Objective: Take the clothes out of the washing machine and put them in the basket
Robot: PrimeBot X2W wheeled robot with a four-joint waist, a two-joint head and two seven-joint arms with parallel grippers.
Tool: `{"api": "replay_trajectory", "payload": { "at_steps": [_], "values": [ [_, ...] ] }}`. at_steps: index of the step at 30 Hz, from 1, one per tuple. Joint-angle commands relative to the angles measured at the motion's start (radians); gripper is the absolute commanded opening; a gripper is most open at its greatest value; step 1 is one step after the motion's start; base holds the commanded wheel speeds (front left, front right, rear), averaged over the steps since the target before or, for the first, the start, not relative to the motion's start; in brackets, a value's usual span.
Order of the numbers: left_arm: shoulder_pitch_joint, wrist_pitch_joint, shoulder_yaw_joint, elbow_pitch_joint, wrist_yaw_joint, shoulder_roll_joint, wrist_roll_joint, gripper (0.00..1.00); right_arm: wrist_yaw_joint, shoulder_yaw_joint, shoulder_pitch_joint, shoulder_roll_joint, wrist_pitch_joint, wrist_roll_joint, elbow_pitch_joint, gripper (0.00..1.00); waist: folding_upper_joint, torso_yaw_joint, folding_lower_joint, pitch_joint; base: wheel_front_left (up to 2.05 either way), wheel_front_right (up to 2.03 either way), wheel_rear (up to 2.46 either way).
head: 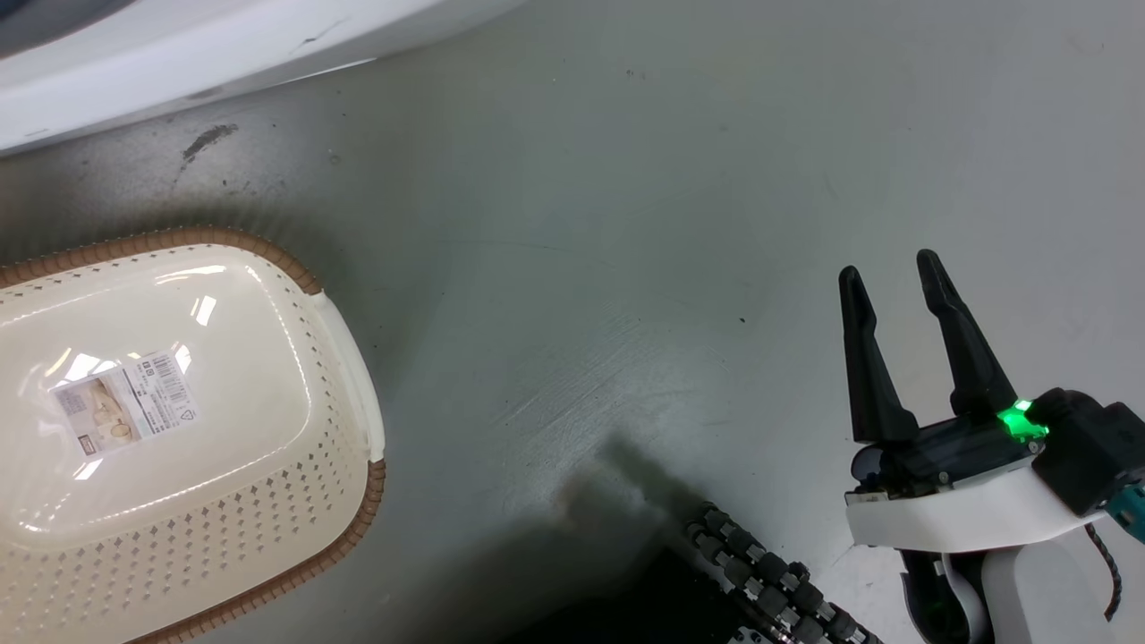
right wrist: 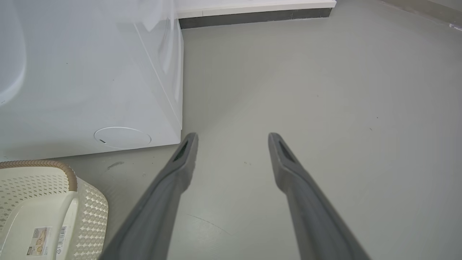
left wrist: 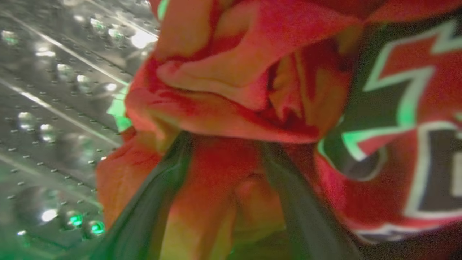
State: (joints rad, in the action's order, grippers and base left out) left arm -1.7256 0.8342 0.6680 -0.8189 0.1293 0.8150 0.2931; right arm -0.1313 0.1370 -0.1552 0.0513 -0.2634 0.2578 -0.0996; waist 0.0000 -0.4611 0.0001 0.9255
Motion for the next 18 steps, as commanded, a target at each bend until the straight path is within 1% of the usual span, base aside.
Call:
{"api": "replay_trajectory", "payload": {
  "at_steps": [1, 3, 4, 5, 7, 13, 18],
  "values": [
    [0.004, 0.010, 0.004, -0.014, 0.001, 0.007, 0.022, 1.00, 0.001, -0.004, 0.010, -0.002, -0.002, 0.007, -0.003, 1.00, 0.0000, 0.002, -0.0001, 0.004, 0.00, 0.00, 0.00],
    [0.010, 0.018, 0.011, -0.021, 0.001, 0.007, 0.048, 1.00, 0.001, -0.009, 0.009, -0.002, -0.002, 0.019, -0.004, 1.00, 0.0000, 0.005, -0.0001, 0.008, 0.00, 0.00, 0.00],
    [0.007, 0.020, 0.015, -0.023, 0.001, 0.008, 0.054, 0.52, 0.001, -0.009, 0.008, -0.002, -0.002, 0.022, -0.007, 1.00, 0.0000, 0.007, -0.0001, 0.012, 0.00, 0.00, 0.00],
    [0.004, 0.020, 0.021, -0.022, 0.001, 0.008, 0.059, 0.00, 0.001, -0.009, 0.006, -0.002, -0.002, 0.023, -0.009, 1.00, 0.0000, 0.009, -0.0001, 0.015, 0.00, 0.00, 0.00],
    [-0.002, 0.013, 0.018, -0.026, 0.001, 0.008, 0.077, 0.00, 0.001, -0.007, 0.002, -0.002, -0.002, 0.023, -0.011, 1.00, 0.0000, 0.011, -0.0001, 0.018, 0.00, 0.00, 0.00],
    [-0.022, -0.060, 0.029, -0.026, 0.001, 0.015, 0.078, 0.00, 0.001, -0.011, -0.021, -0.002, -0.002, 0.022, -0.003, 1.00, 0.0000, 0.011, -0.0001, 0.016, 0.00, 0.00, 0.00],
    [-0.012, -0.174, 0.029, -0.029, -0.004, 0.016, 0.072, 0.00, 0.001, -0.020, -0.052, -0.002, -0.002, 0.012, 0.009, 1.00, 0.0000, 0.011, -0.0001, -0.010, 0.00, 0.00, 0.00]
  ]
}}
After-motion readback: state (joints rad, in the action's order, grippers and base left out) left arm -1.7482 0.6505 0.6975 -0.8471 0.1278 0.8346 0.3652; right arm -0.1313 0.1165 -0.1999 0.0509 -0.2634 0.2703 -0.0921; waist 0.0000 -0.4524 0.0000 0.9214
